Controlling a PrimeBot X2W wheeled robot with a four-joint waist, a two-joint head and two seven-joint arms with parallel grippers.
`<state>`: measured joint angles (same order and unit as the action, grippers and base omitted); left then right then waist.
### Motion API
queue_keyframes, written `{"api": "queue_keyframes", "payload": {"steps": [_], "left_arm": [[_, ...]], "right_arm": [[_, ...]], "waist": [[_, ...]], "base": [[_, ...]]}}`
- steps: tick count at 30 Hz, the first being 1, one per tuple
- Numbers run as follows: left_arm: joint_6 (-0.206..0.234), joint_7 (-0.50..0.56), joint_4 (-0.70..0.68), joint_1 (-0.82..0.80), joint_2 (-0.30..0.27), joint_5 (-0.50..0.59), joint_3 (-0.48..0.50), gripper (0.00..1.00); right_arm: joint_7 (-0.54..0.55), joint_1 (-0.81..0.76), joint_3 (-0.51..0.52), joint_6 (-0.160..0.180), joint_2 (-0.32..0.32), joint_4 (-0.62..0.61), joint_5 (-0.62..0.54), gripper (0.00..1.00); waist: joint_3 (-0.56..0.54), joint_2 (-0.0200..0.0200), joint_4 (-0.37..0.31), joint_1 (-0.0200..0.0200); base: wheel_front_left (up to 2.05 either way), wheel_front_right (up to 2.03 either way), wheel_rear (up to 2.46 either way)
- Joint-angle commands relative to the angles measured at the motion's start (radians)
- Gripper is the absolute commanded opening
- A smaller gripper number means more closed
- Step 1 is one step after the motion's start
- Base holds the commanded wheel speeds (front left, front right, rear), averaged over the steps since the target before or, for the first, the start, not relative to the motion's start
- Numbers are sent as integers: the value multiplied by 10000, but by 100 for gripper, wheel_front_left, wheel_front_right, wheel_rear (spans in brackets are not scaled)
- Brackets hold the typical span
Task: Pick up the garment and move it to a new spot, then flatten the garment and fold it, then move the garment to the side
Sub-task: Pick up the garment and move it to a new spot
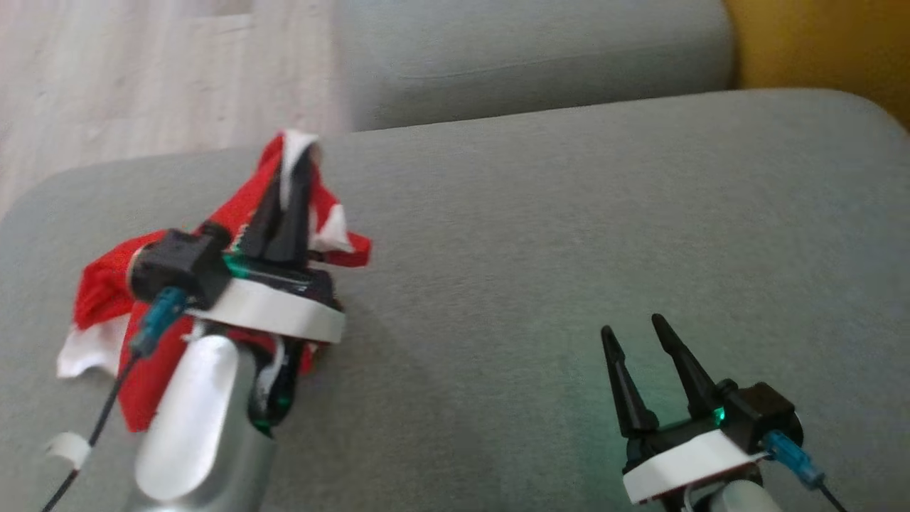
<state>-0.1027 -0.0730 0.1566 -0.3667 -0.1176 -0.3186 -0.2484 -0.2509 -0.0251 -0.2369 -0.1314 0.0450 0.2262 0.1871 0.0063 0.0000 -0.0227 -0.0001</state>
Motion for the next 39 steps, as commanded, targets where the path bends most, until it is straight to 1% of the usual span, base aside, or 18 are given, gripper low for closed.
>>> {"api": "queue_keyframes", "payload": {"steps": [1,5,9,13,17,19,20,21,26,29,35,39], "left_arm": [[-46,211,-732,-385,-35,11,21,0],[-62,730,-1381,-701,298,-316,-506,0],[38,1012,-1380,-1517,451,-299,-850,0],[222,1066,-721,-2676,536,-365,-800,0],[181,1124,228,-3932,477,-267,-766,0],[119,1125,757,-4411,435,-265,-773,0],[90,1205,1088,-4575,383,-236,-823,16],[55,1270,1412,-4705,345,-218,-894,99],[-90,1170,2690,-4984,219,-216,-1214,100],[-123,1022,3036,-5047,155,-179,-1330,100],[-165,288,3494,-5108,31,-252,-1375,100],[-50,-361,3432,-4673,-209,-123,-1356,100]], "right_arm": [[-109,365,-304,7,52,-390,104,100],[-109,536,-559,7,52,-509,201,100],[-109,809,-842,7,52,-739,396,100],[-109,1147,-1117,7,52,-1049,649,100],[-109,1448,-1272,7,52,-1339,959,100],[-109,1543,-1321,7,52,-1440,1094,100],[-109,1582,-1346,7,52,-1475,1148,100],[-109,1613,-1364,7,52,-1503,1192,100],[-109,1751,-1374,7,52,-1602,1345,100],[-109,1801,-1316,7,52,-1613,1372,100],[-109,1941,-1114,7,52,-1472,1183,100],[-109,1921,-895,7,52,-1321,956,100]], "waist": [[71,0,-730,1],[284,0,-1640,1],[651,0,-2566,1],[1142,0,-3404,1],[1628,0,-3980,1],[1821,0,-4159,1],[1900,0,-4224,1],[1977,0,-4267,1],[2299,0,-4280,1],[2389,0,-4158,1],[2370,0,-3501,1],[2118,0,-2884,1]], "base": [[0,0,0],[0,0,0],[0,0,0],[0,0,0],[0,0,0],[0,0,0],[0,0,0],[0,0,0],[0,0,0],[0,0,0],[0,0,0],[0,0,0]]}}
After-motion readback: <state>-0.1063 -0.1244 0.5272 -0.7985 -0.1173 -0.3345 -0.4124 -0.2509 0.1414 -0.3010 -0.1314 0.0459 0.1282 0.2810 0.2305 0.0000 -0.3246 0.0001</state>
